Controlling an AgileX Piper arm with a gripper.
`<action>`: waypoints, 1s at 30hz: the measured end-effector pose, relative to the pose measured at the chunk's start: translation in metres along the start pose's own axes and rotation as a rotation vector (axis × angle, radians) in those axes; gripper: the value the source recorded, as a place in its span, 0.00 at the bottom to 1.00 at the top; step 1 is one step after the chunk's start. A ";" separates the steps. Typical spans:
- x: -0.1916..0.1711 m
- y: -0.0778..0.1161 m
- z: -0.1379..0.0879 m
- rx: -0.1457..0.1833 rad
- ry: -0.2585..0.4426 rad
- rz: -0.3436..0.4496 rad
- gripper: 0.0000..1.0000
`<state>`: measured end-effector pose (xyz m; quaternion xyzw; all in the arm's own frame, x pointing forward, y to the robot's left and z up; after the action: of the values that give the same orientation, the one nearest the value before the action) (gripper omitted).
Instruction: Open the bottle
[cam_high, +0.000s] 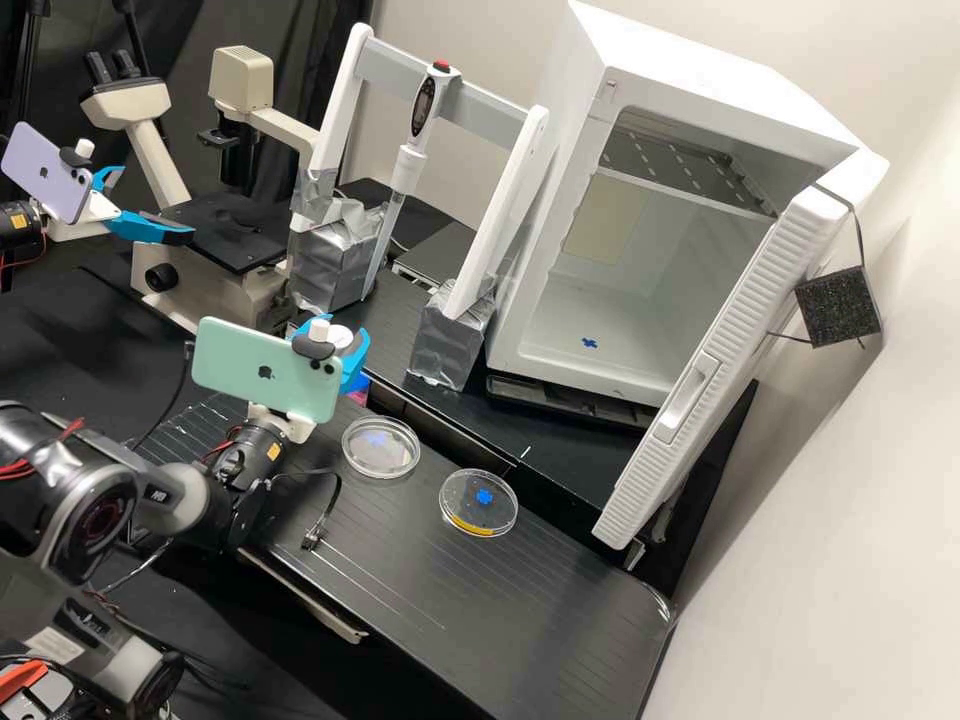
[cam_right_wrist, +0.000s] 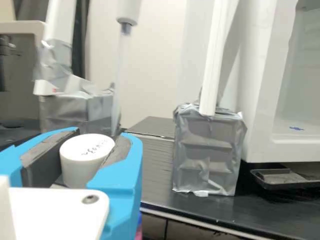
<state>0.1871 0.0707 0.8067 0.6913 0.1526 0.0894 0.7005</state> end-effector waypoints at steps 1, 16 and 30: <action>-0.004 -0.002 0.000 -0.001 0.005 -0.005 0.00; -0.012 -0.033 0.004 -0.050 -0.019 -0.108 0.00; -0.011 -0.039 0.003 -0.072 -0.011 -0.118 0.00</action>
<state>0.1745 0.0630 0.7693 0.6559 0.1862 0.0495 0.7299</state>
